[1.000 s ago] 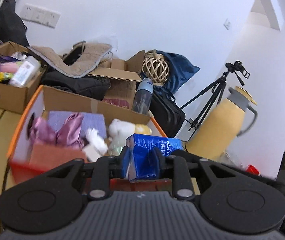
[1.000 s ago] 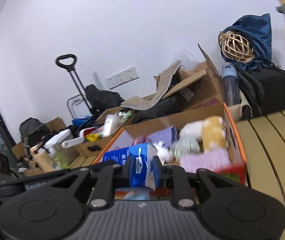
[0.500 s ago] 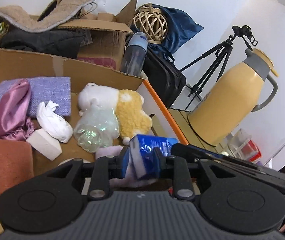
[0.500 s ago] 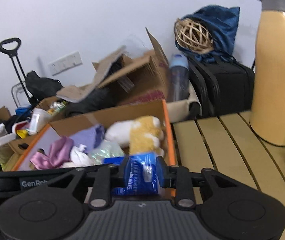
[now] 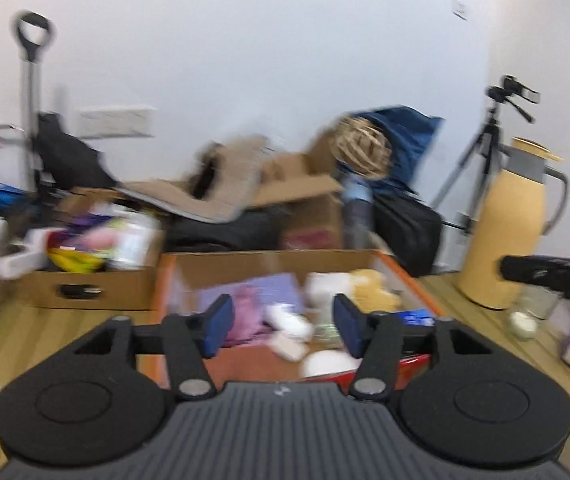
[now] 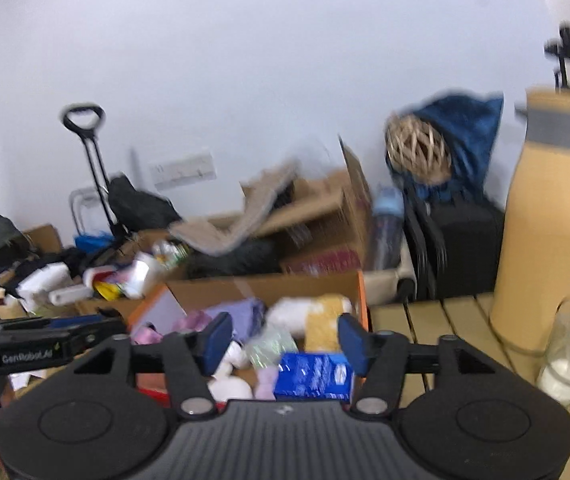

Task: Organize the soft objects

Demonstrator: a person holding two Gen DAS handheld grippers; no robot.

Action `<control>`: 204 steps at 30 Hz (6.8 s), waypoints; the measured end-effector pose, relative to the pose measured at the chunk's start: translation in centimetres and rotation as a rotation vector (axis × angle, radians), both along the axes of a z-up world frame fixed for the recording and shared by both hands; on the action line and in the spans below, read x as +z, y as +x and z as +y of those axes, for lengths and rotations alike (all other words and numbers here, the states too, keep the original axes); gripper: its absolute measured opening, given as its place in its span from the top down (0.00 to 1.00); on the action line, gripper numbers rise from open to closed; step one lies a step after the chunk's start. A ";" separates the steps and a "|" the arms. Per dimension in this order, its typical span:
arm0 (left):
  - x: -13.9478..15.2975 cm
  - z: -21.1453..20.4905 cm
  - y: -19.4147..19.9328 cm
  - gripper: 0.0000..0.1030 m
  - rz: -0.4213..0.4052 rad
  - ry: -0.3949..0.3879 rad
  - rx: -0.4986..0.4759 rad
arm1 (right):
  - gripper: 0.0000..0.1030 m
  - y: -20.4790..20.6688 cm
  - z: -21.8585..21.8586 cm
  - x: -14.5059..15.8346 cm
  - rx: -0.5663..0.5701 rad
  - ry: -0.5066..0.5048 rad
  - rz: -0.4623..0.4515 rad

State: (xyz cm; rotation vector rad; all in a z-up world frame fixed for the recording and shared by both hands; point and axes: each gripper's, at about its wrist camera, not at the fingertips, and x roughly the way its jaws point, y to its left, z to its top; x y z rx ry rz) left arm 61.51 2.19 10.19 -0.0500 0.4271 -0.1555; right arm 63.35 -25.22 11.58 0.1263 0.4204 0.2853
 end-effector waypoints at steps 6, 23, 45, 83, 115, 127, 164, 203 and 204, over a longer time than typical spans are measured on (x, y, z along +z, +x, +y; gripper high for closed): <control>2.3 1.6 -5.7 0.15 -0.082 0.054 0.122 | 0.27 -4.8 1.0 1.8 -0.025 -0.059 -0.064; -4.3 1.9 -35.6 0.00 -0.189 -0.006 0.174 | 0.12 -30.6 1.5 -3.7 0.006 -0.092 -0.138; -9.0 2.8 -30.0 0.00 -0.015 -0.066 0.103 | 0.13 -34.2 3.9 -8.9 0.101 -0.046 -0.017; -15.0 3.3 -1.1 0.66 0.263 -0.552 0.056 | 0.72 1.0 7.8 -15.8 0.205 0.343 0.304; -7.8 -3.0 -27.2 0.67 0.098 -0.423 -0.096 | 0.72 -29.9 1.7 -8.2 0.160 0.303 0.059; -2.9 -1.4 -12.0 0.67 0.051 -0.432 -0.160 | 0.72 -18.2 3.0 -4.4 0.173 0.252 0.023; -0.5 0.1 9.9 0.72 0.191 -0.118 -0.075 | 0.85 10.2 4.4 -3.7 0.070 0.082 0.243; -2.8 -0.5 -50.0 0.00 -0.285 0.093 0.154 | 0.05 -47.9 0.2 -1.8 -0.003 -0.101 -0.257; -3.2 -0.7 -51.3 0.00 -0.291 0.095 0.161 | 0.03 -49.2 0.3 -2.2 -0.002 -0.084 -0.260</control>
